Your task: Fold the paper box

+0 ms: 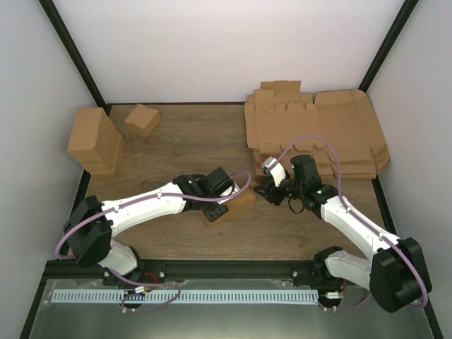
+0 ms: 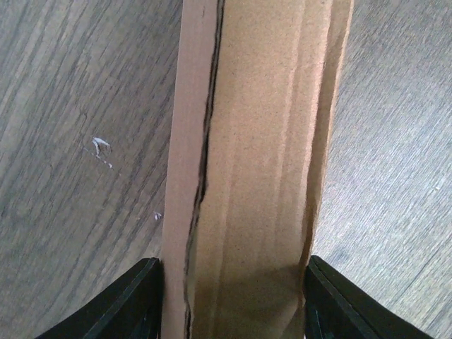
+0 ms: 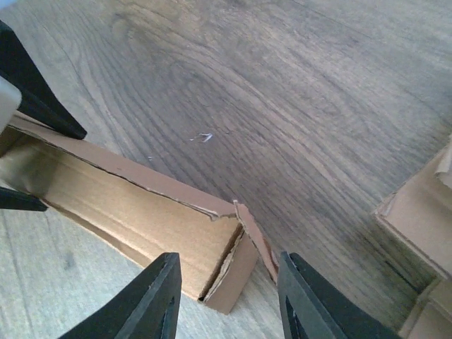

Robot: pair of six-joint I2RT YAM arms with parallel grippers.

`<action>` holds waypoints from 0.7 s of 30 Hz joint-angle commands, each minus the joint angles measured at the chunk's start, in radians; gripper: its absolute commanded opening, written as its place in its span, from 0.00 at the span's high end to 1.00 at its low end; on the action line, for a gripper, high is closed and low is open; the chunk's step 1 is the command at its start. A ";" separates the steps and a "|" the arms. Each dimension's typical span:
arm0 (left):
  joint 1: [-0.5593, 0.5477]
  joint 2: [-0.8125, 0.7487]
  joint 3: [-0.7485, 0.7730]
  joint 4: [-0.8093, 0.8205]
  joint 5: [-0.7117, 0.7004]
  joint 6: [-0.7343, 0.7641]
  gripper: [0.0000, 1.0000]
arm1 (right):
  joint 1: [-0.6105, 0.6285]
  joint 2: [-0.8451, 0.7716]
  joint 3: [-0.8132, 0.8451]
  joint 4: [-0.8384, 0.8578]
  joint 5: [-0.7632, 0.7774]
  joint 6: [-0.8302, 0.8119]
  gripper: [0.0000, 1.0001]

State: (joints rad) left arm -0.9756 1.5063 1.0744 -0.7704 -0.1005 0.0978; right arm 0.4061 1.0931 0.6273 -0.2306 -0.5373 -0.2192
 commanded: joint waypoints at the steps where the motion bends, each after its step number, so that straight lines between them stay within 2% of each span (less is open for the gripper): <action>1: 0.002 0.010 -0.011 0.035 0.024 -0.006 0.47 | 0.014 -0.004 0.033 0.047 0.079 -0.032 0.61; 4: 0.002 0.011 -0.012 0.036 0.030 -0.005 0.47 | 0.015 0.024 0.046 0.037 0.083 -0.035 0.65; 14: 0.002 0.023 -0.008 0.030 0.028 -0.002 0.47 | 0.019 0.080 0.061 0.036 0.095 -0.036 0.69; 21: 0.003 0.026 -0.003 0.023 0.015 -0.001 0.47 | 0.081 0.114 0.078 0.013 0.124 0.005 0.74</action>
State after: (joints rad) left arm -0.9756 1.5173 1.0702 -0.7448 -0.0853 0.0971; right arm 0.4576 1.1961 0.6479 -0.2092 -0.4366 -0.2424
